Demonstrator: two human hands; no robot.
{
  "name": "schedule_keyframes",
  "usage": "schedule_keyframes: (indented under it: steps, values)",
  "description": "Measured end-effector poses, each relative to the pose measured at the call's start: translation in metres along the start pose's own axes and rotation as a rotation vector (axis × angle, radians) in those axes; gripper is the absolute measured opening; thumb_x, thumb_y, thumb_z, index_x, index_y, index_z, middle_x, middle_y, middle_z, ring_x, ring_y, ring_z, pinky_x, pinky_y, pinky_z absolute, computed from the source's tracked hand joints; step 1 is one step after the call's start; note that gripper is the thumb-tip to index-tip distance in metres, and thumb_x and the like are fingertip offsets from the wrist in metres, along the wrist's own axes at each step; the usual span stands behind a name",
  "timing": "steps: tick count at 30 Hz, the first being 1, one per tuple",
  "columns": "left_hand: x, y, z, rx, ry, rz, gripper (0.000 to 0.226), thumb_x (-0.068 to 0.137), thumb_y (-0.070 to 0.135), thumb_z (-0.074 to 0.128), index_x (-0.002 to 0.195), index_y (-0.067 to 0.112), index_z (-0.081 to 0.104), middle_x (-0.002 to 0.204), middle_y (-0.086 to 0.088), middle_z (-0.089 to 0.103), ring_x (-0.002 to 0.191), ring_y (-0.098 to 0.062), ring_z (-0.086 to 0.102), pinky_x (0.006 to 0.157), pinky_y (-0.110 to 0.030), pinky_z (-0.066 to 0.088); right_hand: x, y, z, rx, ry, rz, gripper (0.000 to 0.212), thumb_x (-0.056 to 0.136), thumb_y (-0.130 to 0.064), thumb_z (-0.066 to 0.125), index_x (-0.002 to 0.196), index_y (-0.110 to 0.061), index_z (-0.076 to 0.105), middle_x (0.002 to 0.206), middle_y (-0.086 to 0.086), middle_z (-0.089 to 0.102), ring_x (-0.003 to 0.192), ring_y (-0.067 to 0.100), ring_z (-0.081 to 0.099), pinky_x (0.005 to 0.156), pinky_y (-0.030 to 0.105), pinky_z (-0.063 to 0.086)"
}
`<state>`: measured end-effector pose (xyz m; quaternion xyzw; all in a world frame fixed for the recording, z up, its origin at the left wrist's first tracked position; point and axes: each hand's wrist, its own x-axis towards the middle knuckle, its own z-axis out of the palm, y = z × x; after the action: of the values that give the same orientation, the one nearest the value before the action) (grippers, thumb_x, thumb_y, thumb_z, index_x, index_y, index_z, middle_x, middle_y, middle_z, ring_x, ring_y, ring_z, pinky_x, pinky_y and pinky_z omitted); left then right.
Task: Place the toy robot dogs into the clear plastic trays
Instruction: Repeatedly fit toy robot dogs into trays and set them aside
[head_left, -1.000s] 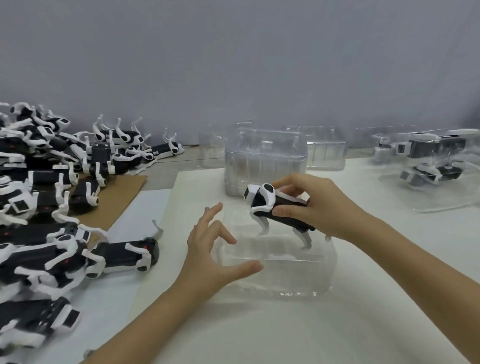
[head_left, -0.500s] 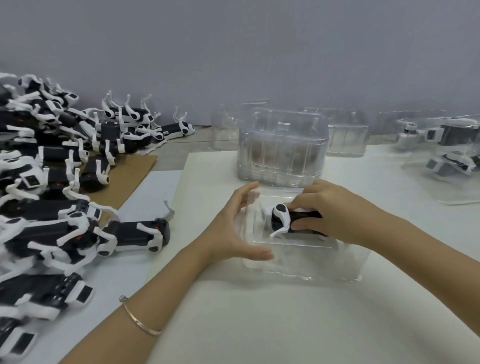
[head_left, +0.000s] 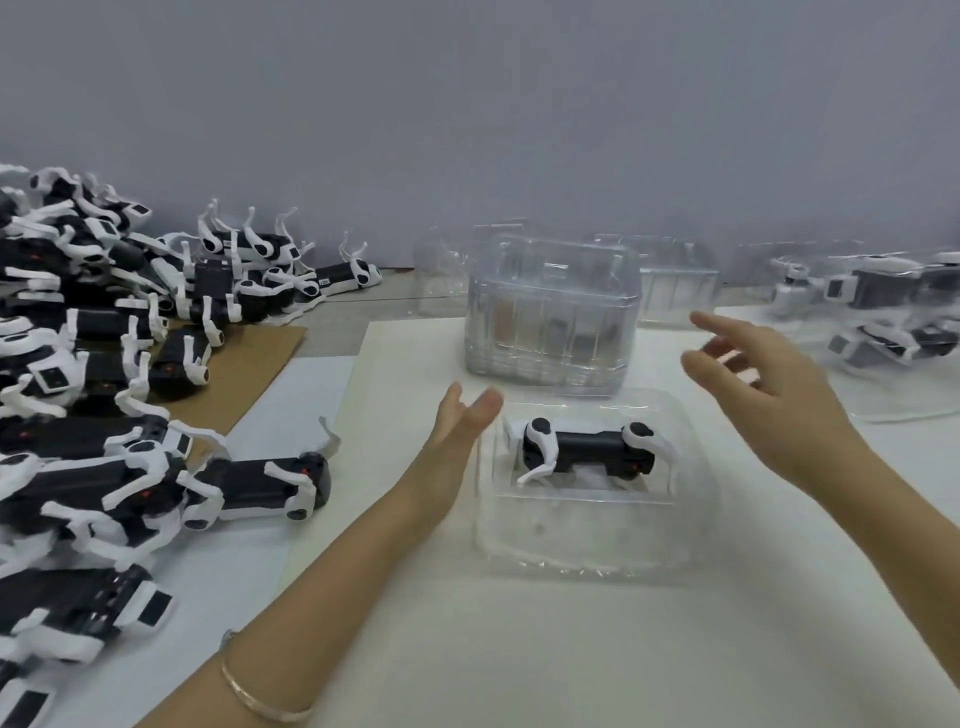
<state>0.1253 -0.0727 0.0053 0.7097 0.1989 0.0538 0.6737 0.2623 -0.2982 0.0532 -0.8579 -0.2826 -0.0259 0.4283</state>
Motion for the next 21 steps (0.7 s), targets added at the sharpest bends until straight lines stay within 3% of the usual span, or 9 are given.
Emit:
schedule_keyframes:
  steps: [1, 3, 4, 5, 7, 10, 13, 17, 21]
  values:
    - [-0.005, 0.006, 0.003, 0.013, -0.051, -0.079, 0.121, 0.039, 0.089, 0.062, 0.146, 0.041, 0.032, 0.149, 0.019, 0.029, 0.14, -0.006, 0.028, 0.107, -0.026, 0.023, -0.006, 0.008, 0.001, -0.012, -0.067, 0.171, 0.063, 0.084, -0.062, 0.053, 0.141, -0.037, 0.046, 0.125, -0.017, 0.055, 0.118, 0.012, 0.053, 0.095, 0.03, 0.041]
    - [-0.009, 0.006, 0.007, -0.004, -0.174, -0.084, 0.053, 0.068, 0.066, 0.062, 0.107, 0.03, 0.067, 0.124, 0.007, 0.056, 0.116, -0.011, 0.053, 0.093, -0.025, 0.039, -0.019, 0.015, 0.014, 0.173, -0.332, 0.449, 0.066, 0.076, -0.068, 0.055, 0.133, -0.035, 0.058, 0.133, -0.014, 0.053, 0.12, 0.007, 0.053, 0.1, 0.028, 0.038]
    - [-0.007, 0.002, 0.012, -0.038, -0.182, -0.026, 0.033, 0.079, 0.053, 0.062, 0.085, 0.021, 0.066, 0.102, 0.004, 0.063, 0.095, -0.012, 0.059, 0.081, -0.023, 0.044, -0.025, 0.013, 0.021, 0.318, -0.391, 0.49, 0.06, 0.07, -0.069, 0.06, 0.121, -0.037, 0.067, 0.128, -0.017, 0.056, 0.111, -0.001, 0.056, 0.094, 0.024, 0.039]
    - [-0.007, 0.003, 0.019, -0.09, -0.148, 0.018, 0.026, 0.085, 0.042, 0.065, 0.076, 0.019, 0.063, 0.085, 0.003, 0.066, 0.082, -0.012, 0.061, 0.072, -0.022, 0.046, -0.029, 0.011, 0.025, 0.425, -0.382, 0.465, 0.059, 0.067, -0.07, 0.066, 0.117, -0.038, 0.068, 0.126, -0.022, 0.058, 0.105, -0.006, 0.056, 0.089, 0.021, 0.038]
    - [-0.001, 0.002, 0.03, -0.208, -0.012, 0.099, 0.01, 0.086, 0.034, 0.069, 0.076, 0.036, 0.069, 0.082, 0.012, 0.07, 0.079, -0.006, 0.067, 0.07, -0.019, 0.05, -0.034, 0.011, 0.034, 0.614, -0.278, 0.365, 0.067, 0.069, -0.064, 0.073, 0.129, -0.042, 0.055, 0.132, -0.019, 0.058, 0.107, -0.003, 0.057, 0.087, 0.024, 0.04]
    - [-0.004, -0.002, 0.038, -0.227, 0.073, 0.299, 0.04, 0.072, 0.046, 0.076, 0.105, 0.062, 0.06, 0.117, 0.025, 0.065, 0.109, 0.008, 0.06, 0.08, -0.007, 0.047, -0.036, 0.014, 0.042, 0.843, -0.152, 0.279, 0.069, 0.073, -0.045, 0.078, 0.134, -0.05, 0.046, 0.136, -0.004, 0.058, 0.115, 0.015, 0.06, 0.103, 0.043, 0.043]
    - [-0.009, -0.003, 0.038, -0.134, 0.18, 0.428, 0.076, 0.066, 0.05, 0.078, 0.131, 0.061, 0.041, 0.139, 0.024, 0.049, 0.122, 0.011, 0.048, 0.088, -0.002, 0.04, -0.04, 0.017, 0.044, 0.902, -0.105, 0.162, 0.056, 0.076, -0.036, 0.07, 0.128, -0.05, 0.052, 0.125, -0.002, 0.067, 0.114, 0.02, 0.064, 0.096, 0.042, 0.049]
    - [-0.016, 0.003, 0.04, -0.015, 0.195, 0.502, 0.073, 0.078, 0.043, 0.075, 0.131, 0.068, 0.032, 0.14, 0.035, 0.039, 0.127, 0.013, 0.041, 0.099, -0.004, 0.036, -0.045, 0.017, 0.04, 0.903, -0.089, 0.053, 0.055, 0.076, -0.037, 0.069, 0.127, -0.047, 0.052, 0.125, -0.002, 0.066, 0.118, 0.023, 0.061, 0.081, 0.033, 0.056]
    - [-0.032, 0.022, 0.046, 0.038, 0.211, 0.48, 0.073, 0.074, 0.044, 0.068, 0.133, 0.06, 0.027, 0.139, 0.038, 0.036, 0.131, 0.009, 0.038, 0.112, -0.019, 0.032, -0.045, 0.018, 0.039, 0.935, -0.034, 0.086, 0.053, 0.081, -0.03, 0.072, 0.129, -0.041, 0.051, 0.123, 0.003, 0.067, 0.117, 0.03, 0.061, 0.081, 0.037, 0.056]
